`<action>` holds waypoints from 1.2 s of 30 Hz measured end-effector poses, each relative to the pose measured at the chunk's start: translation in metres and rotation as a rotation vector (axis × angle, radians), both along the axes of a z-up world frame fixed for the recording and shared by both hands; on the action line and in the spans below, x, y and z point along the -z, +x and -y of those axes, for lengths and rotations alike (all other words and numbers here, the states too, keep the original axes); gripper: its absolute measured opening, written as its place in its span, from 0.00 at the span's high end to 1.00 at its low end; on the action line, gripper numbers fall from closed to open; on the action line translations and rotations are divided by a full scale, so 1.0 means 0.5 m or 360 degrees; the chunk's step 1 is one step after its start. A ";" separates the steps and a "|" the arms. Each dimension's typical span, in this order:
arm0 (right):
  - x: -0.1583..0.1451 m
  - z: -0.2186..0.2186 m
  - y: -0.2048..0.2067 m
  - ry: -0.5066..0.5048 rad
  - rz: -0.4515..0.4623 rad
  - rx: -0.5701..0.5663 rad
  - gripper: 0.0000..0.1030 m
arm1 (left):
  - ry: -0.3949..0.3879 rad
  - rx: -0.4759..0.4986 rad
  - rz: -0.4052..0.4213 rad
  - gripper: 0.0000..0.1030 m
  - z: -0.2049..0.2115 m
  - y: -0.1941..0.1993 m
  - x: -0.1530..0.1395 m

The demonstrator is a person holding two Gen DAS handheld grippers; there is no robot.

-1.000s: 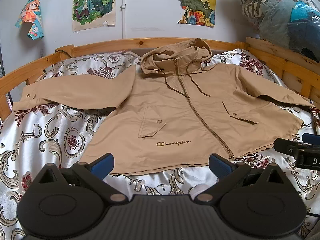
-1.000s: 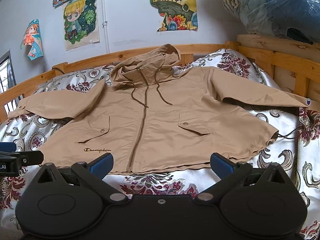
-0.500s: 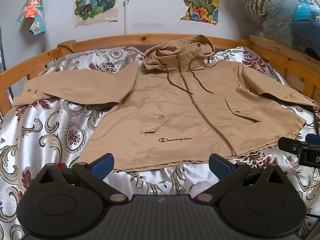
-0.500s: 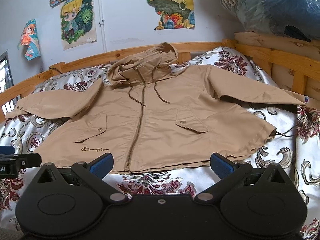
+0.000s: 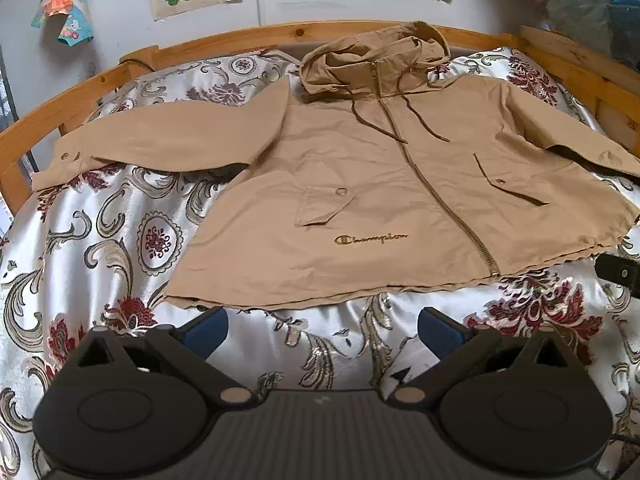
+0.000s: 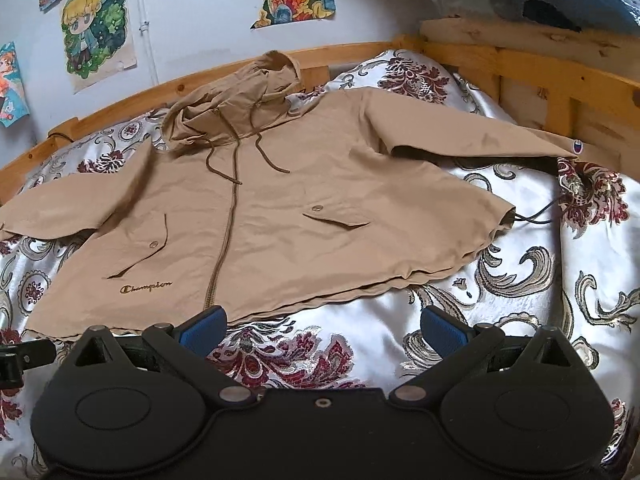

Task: Fold large clothes
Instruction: 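Grasp the jacket sleeve cuff with the right gripper and lift it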

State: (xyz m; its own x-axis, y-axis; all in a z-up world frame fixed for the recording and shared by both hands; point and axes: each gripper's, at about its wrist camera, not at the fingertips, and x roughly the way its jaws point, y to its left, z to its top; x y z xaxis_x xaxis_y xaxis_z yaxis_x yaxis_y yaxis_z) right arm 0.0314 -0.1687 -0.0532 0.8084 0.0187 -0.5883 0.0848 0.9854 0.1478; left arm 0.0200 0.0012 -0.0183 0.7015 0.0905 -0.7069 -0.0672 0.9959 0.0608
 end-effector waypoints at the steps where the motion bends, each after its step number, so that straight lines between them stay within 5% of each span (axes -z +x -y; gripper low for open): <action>1: -0.002 0.003 0.000 0.0008 0.0002 0.0009 0.01 | -0.0004 0.0006 0.0001 0.00 0.002 0.003 -0.005; 8: -0.023 0.043 0.007 0.0073 0.0034 0.0140 0.01 | 0.0037 0.0135 -0.0013 0.00 0.037 0.057 -0.072; 17: -0.090 0.205 0.039 0.0287 0.0167 0.0388 0.01 | 0.0108 0.0362 -0.0067 0.00 0.122 0.231 -0.129; 24: -0.089 0.335 0.139 0.0456 0.0210 0.0512 0.10 | -0.0096 0.0579 -0.0003 0.00 0.165 0.375 -0.062; 28: -0.058 0.389 0.223 0.0720 0.0182 0.0593 0.20 | -0.0019 0.0646 0.0067 0.00 0.166 0.419 0.001; 36: 0.000 0.413 0.300 0.0773 0.0175 0.0890 0.25 | -0.0021 0.0509 -0.0100 0.00 0.084 0.476 0.085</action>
State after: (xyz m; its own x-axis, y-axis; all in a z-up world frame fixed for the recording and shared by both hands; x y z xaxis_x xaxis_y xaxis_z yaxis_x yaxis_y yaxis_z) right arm 0.1812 -0.3749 -0.0533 0.8272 -0.1750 -0.5340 0.5135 0.6214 0.5918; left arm 0.2578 -0.0407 -0.0610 0.6480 -0.1367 -0.7492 0.2525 0.9667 0.0420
